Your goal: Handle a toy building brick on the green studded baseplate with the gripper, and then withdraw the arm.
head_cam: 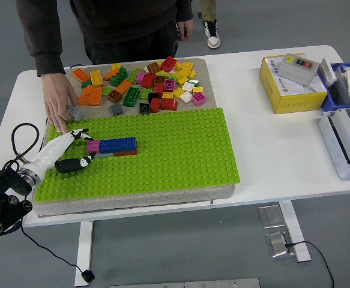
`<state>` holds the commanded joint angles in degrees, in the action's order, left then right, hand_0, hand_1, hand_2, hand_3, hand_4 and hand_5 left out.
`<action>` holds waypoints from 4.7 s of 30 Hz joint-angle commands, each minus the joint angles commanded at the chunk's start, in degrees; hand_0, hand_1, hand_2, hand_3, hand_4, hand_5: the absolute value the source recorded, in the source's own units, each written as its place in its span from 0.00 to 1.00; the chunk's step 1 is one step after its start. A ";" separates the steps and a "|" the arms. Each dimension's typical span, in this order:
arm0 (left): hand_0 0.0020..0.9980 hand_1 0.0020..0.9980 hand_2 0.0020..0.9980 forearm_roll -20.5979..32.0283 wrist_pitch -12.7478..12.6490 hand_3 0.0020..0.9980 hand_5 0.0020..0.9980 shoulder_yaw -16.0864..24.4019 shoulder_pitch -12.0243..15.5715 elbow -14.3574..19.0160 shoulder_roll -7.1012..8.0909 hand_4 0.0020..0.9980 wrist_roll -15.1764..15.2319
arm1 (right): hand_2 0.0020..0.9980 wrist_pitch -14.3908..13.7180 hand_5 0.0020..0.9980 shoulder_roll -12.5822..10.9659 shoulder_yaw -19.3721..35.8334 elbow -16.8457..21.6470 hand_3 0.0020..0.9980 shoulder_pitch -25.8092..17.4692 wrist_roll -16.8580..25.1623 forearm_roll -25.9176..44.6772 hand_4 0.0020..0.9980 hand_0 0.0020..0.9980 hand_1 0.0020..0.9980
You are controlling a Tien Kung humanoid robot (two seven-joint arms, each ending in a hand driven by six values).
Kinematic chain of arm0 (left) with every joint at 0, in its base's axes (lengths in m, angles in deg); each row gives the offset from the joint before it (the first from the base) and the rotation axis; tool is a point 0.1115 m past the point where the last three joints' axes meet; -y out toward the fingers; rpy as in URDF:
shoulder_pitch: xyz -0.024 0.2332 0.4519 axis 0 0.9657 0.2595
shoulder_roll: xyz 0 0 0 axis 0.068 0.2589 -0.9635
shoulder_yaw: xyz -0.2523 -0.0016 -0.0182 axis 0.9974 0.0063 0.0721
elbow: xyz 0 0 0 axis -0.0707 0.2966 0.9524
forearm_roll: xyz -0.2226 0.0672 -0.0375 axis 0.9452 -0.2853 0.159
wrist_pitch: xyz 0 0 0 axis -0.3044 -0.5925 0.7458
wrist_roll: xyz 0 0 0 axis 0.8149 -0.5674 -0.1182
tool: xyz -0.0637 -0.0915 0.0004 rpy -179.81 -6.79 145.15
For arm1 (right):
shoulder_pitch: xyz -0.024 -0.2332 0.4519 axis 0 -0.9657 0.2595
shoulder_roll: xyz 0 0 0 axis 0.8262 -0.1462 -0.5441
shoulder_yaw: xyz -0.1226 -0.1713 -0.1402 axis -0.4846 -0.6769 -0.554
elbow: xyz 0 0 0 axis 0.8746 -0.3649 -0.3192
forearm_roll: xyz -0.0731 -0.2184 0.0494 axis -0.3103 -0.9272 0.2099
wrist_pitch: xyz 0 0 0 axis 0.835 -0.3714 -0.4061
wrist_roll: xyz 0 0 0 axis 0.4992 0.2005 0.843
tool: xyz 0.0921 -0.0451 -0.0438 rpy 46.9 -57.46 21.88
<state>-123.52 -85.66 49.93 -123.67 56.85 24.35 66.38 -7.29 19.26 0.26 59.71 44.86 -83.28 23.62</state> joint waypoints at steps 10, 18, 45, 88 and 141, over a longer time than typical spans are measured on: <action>0.99 0.98 0.97 -0.84 0.65 0.63 0.31 0.17 -0.02 -0.09 0.17 0.57 -1.08 | 0.65 -0.12 1.00 -0.02 -0.22 -0.07 0.54 -0.11 0.32 0.35 0.62 0.61 0.51; 0.99 0.98 0.97 -1.11 0.88 0.71 0.31 0.26 -0.02 -0.15 0.28 0.59 -1.36 | 0.65 -0.23 1.00 -0.03 0.22 -0.13 0.54 -0.17 0.14 -0.20 0.62 0.60 0.51; 0.99 0.98 0.98 -1.54 1.88 0.76 0.36 0.14 -0.27 0.19 0.66 0.64 -1.88 | 0.65 -0.47 1.00 -0.08 0.01 -0.22 0.54 -0.20 0.54 0.19 0.62 0.60 0.51; 1.00 0.99 0.97 -10.21 6.62 0.65 0.60 13.95 5.18 20.15 13.77 0.77 -6.27 | 0.64 -0.81 1.00 -0.60 -0.29 -0.67 0.52 -0.70 1.54 1.83 0.62 0.61 0.50; 1.00 0.99 0.98 -8.63 4.49 0.61 0.69 9.91 4.32 10.13 4.25 0.73 -4.61 | 0.64 -0.23 1.00 0.03 -2.01 -0.82 0.53 -0.67 2.59 4.27 0.62 0.61 0.49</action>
<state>-132.15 -81.17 59.84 -119.35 66.97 28.59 61.77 -7.53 19.30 -1.75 58.89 44.19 -80.69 27.89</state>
